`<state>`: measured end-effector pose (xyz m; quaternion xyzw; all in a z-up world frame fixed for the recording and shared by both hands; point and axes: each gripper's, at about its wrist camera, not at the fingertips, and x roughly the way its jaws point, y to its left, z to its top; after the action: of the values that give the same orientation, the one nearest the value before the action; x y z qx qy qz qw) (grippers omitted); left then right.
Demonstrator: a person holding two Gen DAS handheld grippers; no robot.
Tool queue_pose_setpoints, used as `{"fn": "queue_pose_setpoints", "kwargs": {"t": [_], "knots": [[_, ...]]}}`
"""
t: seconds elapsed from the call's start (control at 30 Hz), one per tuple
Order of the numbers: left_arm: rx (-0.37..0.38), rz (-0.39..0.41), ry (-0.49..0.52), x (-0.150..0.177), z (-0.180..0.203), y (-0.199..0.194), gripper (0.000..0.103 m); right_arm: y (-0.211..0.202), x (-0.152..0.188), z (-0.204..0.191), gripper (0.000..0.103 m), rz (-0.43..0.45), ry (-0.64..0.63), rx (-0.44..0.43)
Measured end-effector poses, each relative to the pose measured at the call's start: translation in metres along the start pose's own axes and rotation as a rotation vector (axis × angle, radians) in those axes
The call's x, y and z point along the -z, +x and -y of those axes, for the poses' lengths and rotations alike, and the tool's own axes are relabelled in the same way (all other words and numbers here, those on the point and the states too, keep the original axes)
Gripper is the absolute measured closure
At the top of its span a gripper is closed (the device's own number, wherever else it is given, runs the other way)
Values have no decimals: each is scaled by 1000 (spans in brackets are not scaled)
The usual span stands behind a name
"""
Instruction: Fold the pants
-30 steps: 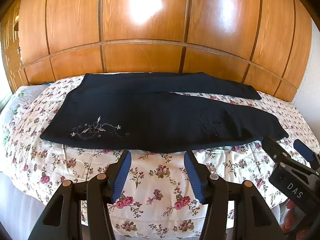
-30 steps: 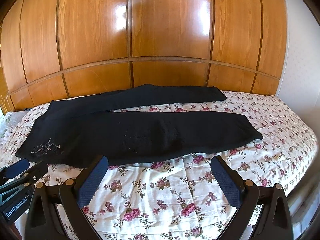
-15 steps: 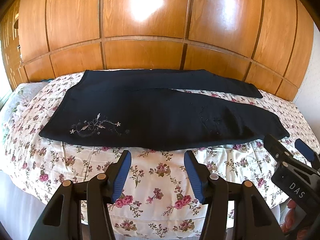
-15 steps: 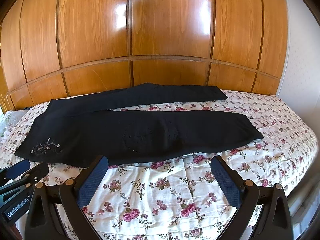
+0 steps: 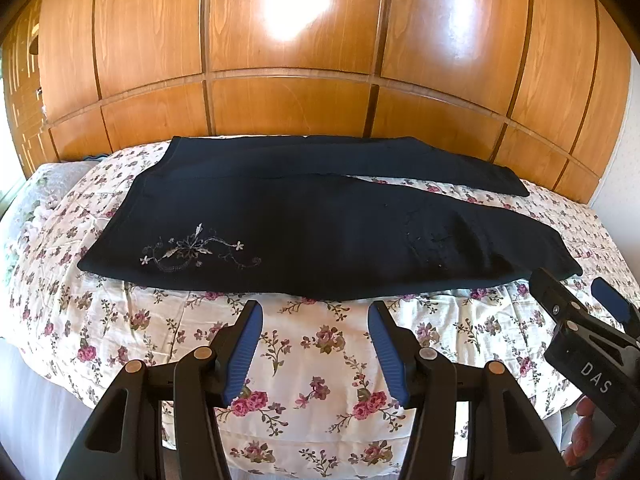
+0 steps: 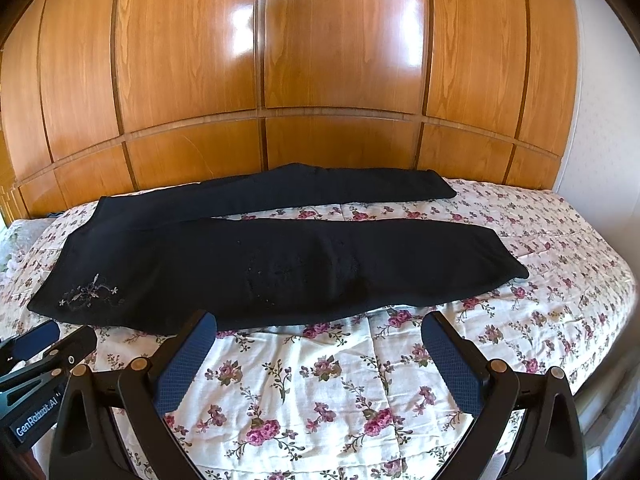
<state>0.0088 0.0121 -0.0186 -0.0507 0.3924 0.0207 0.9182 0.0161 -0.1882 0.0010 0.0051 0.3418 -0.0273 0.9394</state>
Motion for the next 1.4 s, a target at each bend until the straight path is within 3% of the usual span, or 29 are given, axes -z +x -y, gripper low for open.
{"fn": "queue_pose_setpoints", "kwargs": {"t": [0.4, 0.5, 0.6, 0.67, 0.73, 0.83, 0.97, 1.03, 1.17, 1.4], "knots": [[1, -40, -37, 3, -14, 15, 47, 13, 2, 7, 0, -26, 1, 9], [54, -69, -66, 4, -25, 23, 47, 18, 3, 15, 0, -19, 22, -46], [194, -104, -153, 10, -46, 35, 47, 31, 5, 26, 0, -31, 23, -175], [234, -135, -216, 13, -59, 44, 47, 42, 7, 34, 0, -86, 33, -155], [207, -171, -252, 15, -73, 55, 47, 52, 12, 49, 0, -111, 58, -142], [166, -142, -282, 14, -92, 59, 48, 62, 16, 76, 0, -116, 145, -162], [174, -81, -382, 9, -125, 64, 48, 80, 18, 128, 3, -128, 367, -229], [165, -60, -454, 8, -144, 69, 48, 91, 20, 154, 18, -124, 472, -239], [133, -30, -540, 6, -173, 79, 49, 114, 26, 199, 24, -135, 659, -247], [109, 21, -644, 12, -210, 90, 49, 142, 40, 246, 48, -117, 893, -292]]}}
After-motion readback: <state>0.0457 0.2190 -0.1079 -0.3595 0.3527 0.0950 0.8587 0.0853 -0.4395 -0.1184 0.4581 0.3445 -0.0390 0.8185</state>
